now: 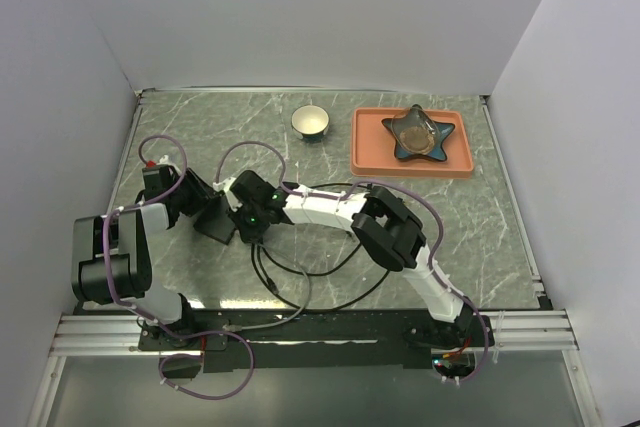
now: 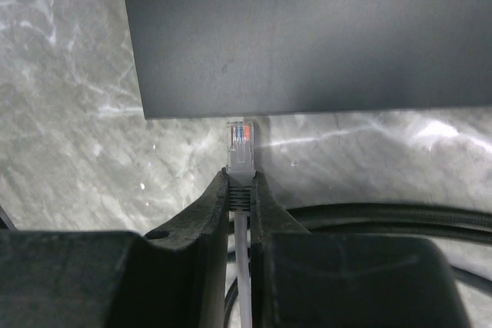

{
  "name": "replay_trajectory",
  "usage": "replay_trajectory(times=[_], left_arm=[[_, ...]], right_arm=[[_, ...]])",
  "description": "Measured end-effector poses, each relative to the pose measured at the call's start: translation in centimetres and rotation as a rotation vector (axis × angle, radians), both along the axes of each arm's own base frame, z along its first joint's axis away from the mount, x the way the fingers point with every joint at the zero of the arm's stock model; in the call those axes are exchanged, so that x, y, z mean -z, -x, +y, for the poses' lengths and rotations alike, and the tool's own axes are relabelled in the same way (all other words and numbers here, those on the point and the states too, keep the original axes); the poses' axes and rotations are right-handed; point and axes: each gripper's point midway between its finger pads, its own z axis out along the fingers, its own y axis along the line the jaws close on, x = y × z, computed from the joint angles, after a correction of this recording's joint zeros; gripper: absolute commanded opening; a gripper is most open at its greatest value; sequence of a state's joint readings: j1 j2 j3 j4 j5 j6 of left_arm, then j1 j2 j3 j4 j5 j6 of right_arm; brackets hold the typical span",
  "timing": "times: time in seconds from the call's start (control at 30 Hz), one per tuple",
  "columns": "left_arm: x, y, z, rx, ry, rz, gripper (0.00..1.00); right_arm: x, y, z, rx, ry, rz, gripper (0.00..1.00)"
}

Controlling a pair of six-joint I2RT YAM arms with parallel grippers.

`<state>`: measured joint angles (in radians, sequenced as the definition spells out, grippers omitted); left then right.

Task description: Insert the plug into the switch port

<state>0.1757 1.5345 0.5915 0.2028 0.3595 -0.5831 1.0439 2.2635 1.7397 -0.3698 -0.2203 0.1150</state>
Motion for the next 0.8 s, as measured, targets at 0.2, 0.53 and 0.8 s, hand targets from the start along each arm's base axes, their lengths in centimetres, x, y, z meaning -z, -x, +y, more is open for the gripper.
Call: replay_trajectory(times=[0.2,0.53,0.8], left_arm=[[0.01,0.01,-0.16,0.008,0.006,-0.001,0.52],[0.03,-0.08,-0.33,0.017,0.015,-0.006,0.51],[0.00,-0.13,-0.50,0.025,0.022,-0.010,0.51]], right_arm=[[0.02,-0.08,0.27,0.012,-0.001,0.008,0.00],[-0.25,-0.45,0.31,0.036,0.012,0.006,0.00],[-0.16,-0.96,0.42,0.054,0.039,0.001,0.00]])
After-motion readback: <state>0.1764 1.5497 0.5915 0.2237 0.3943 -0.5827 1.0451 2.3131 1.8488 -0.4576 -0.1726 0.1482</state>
